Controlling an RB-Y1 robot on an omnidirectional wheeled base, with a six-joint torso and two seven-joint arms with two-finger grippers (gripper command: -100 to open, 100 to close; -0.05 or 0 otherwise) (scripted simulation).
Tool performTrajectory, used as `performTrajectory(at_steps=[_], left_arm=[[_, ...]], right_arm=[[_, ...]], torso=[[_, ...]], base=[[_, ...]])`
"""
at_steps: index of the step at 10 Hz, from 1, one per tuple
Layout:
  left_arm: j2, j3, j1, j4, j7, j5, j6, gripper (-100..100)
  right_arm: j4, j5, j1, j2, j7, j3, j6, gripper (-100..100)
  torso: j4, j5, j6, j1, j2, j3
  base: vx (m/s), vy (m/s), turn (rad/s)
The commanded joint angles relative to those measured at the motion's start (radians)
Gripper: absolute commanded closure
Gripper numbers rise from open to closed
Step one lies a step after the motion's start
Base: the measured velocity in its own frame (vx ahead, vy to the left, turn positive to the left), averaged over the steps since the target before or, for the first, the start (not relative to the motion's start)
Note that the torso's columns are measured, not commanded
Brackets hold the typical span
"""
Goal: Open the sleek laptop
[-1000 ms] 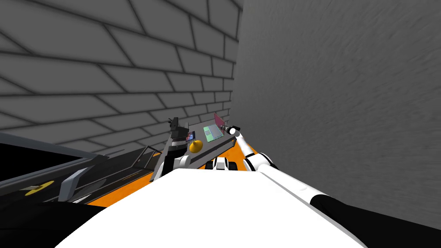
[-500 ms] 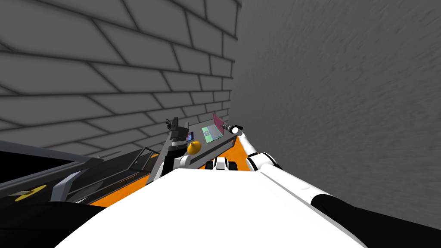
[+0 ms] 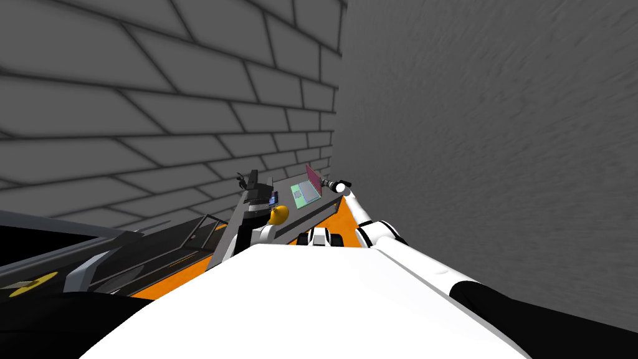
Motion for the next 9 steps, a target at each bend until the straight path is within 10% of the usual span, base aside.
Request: performTrajectory(at_steps=[1,7,8,9], left_arm=[[0.0,0.0,0.0,0.0,0.0,0.0,0.0,0],[0.0,0.0,0.0,0.0,0.0,0.0,0.0,0],[0.0,0.0,0.0,0.0,0.0,0.0,0.0,0],[0.0,0.0,0.0,0.0,0.0,0.0,0.0,0]], right_arm=[[-0.008,-0.032,-0.003,0.031,-0.05,-0.008,0.016,-100],[-0.01,-0.052,-0.001,0.094,-0.064,-0.012,0.021,-100],[-0.01,-0.052,-0.001,0.093,-0.064,-0.012,0.021,100],[0.006,-0.016,-0.001,0.097,-0.018,-0.009,-0.002,100]], torso=[[0.0,0.0,0.0,0.0,0.0,0.0],[0.0,0.0,-0.001,0.0,0.0,0.0],[0.0,0.0,0.0,0.0,0.0,0.0],[0.0,0.0,-0.001,0.0,0.0,0.0]], base=[[0.02,-0.032,0.008],[0.01,-0.017,-0.006],[-0.001,-0.002,-0.011],[-0.063,0.062,0.037]])
